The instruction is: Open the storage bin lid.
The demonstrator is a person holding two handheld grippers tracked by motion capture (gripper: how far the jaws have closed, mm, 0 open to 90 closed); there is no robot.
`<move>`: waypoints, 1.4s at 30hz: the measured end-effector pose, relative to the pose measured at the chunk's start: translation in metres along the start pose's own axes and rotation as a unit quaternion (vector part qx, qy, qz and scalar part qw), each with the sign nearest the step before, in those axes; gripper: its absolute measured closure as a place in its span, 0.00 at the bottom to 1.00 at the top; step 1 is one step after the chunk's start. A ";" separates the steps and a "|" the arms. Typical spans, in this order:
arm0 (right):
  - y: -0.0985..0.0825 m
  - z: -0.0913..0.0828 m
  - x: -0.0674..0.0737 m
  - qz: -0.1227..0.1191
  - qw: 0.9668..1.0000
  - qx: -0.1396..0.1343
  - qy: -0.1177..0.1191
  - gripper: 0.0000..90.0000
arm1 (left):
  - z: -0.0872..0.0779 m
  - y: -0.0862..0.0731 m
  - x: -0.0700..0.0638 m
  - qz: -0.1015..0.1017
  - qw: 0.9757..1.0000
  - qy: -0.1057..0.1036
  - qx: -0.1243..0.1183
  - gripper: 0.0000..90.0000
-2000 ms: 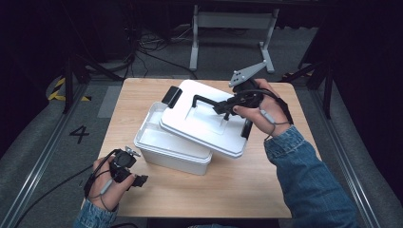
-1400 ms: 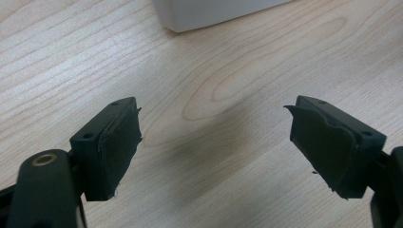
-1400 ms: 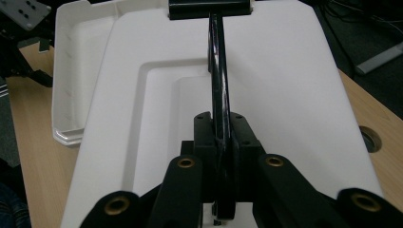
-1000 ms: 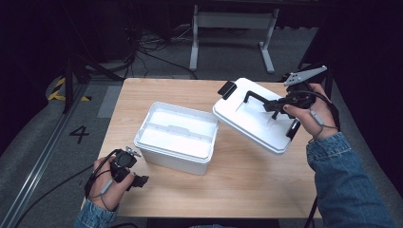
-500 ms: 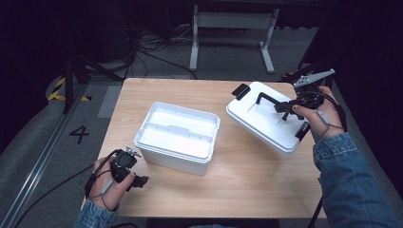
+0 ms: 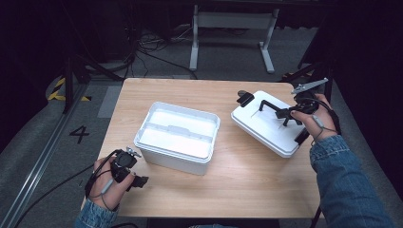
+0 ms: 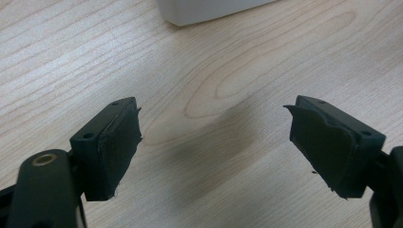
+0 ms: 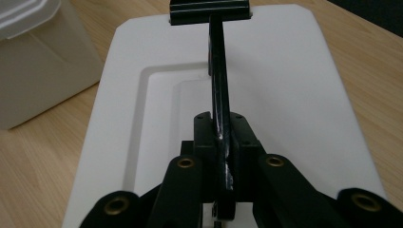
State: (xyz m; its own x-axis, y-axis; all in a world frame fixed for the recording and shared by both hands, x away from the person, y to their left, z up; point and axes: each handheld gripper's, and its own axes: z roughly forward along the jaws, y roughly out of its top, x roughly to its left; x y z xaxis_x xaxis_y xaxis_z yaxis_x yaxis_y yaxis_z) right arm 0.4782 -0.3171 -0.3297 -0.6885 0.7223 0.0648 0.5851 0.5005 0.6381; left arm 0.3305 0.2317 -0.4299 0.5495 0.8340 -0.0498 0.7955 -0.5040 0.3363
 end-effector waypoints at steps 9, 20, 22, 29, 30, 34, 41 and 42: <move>-0.015 0.018 -0.010 0.013 1.000 0.004 -0.002 0.94 | 0.000 0.000 0.000 0.000 1.000 -0.001 0.000 0.20; -0.030 0.037 -0.016 0.025 1.000 0.011 0.002 0.94 | 0.001 0.000 -0.001 -0.003 1.000 -0.002 0.001 0.20; -0.034 0.041 -0.017 0.028 1.000 0.011 0.002 0.94 | 0.001 0.000 0.000 0.001 1.000 -0.001 0.003 0.20; -0.043 0.050 -0.016 0.032 0.999 0.011 0.007 0.94 | 0.002 0.000 -0.001 -0.001 1.000 -0.003 0.004 0.20; -0.044 0.051 -0.016 0.033 0.999 0.011 0.008 0.94 | 0.002 0.000 -0.001 -0.001 1.000 -0.003 0.004 0.20; -0.049 0.056 -0.017 0.036 0.999 0.013 0.010 0.94 | 0.002 0.000 -0.001 0.002 1.000 -0.002 0.006 0.20; -0.054 0.060 -0.017 0.038 0.999 0.010 0.011 0.94 | 0.001 0.000 -0.001 0.002 1.000 -0.001 0.003 0.20; -0.054 0.060 -0.017 0.038 0.999 0.010 0.011 0.94 | 0.001 0.000 -0.001 0.002 1.000 -0.001 0.003 0.20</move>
State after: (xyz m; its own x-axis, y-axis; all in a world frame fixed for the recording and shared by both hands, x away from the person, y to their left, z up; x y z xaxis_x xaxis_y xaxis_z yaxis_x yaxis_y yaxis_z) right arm 0.4839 -0.3279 -0.4119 -0.6517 0.7474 0.1294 0.6441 0.4551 0.6148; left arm 0.3307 0.2307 -0.4310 0.5535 0.8314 -0.0497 0.7946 -0.5092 0.3308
